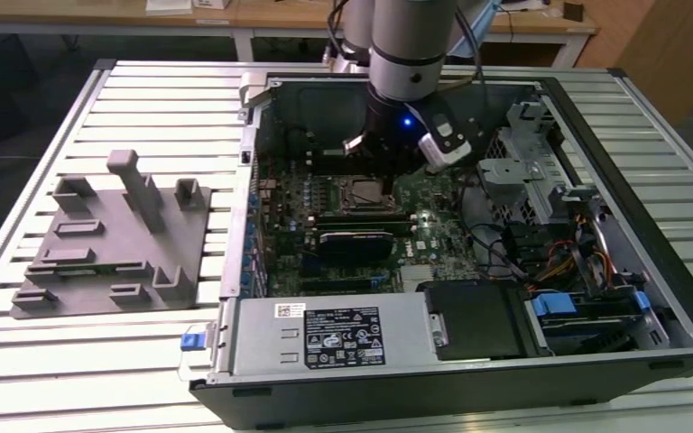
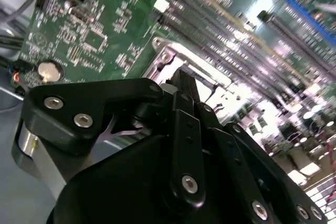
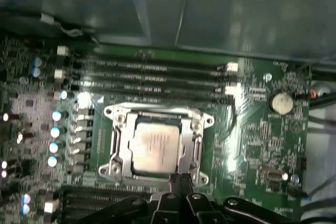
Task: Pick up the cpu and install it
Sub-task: 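Install the second cpu locking lever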
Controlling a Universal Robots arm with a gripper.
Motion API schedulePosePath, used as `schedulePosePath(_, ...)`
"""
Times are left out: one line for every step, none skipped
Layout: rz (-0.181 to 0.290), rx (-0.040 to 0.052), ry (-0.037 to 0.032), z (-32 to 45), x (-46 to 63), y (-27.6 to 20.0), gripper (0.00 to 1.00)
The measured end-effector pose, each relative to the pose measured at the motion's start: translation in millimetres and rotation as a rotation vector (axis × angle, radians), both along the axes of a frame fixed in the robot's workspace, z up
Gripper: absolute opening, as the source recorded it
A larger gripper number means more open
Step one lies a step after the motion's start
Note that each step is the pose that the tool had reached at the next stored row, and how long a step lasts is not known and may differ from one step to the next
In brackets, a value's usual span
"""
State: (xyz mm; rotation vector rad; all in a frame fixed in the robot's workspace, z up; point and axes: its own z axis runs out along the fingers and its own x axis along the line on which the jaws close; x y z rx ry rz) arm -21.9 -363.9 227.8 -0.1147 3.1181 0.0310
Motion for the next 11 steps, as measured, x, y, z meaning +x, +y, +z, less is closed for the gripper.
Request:
schedulePosePath(0.0,0.0001,-0.0001,0.0,0.0,-2.5,0.11)
schedulePosePath(0.0,0.0002,-0.0001,-0.1,0.0,-5.2,0.11)
schedulePosePath(0.0,0.0001,0.0,0.0,0.0,-7.8,0.11)
schedulePosePath(0.0,0.0001,-0.0001,0.0,0.0,-10.2,0.11)
schedulePosePath(0.0,0.0001,-0.0001,0.0,0.0,-11.9,0.11)
schedulePosePath(0.0,0.0003,-0.0001,-0.1,-0.2,-13.1,0.11)
schedulePosePath(0.0,0.0002,-0.0001,-0.1,-1.0,-13.8,0.11)
schedulePosePath(0.0,0.0002,-0.0002,-0.1,-2.2,-14.2,0.11)
schedulePosePath(0.0,0.0004,-0.0001,-0.1,-3.5,-14.5,0.11)
schedulePosePath(0.0,0.0006,-0.0001,-0.1,-4.7,-14.9,0.11)
schedulePosePath(0.0,0.0008,-0.0001,-0.1,-5.9,-15.4,0.11)
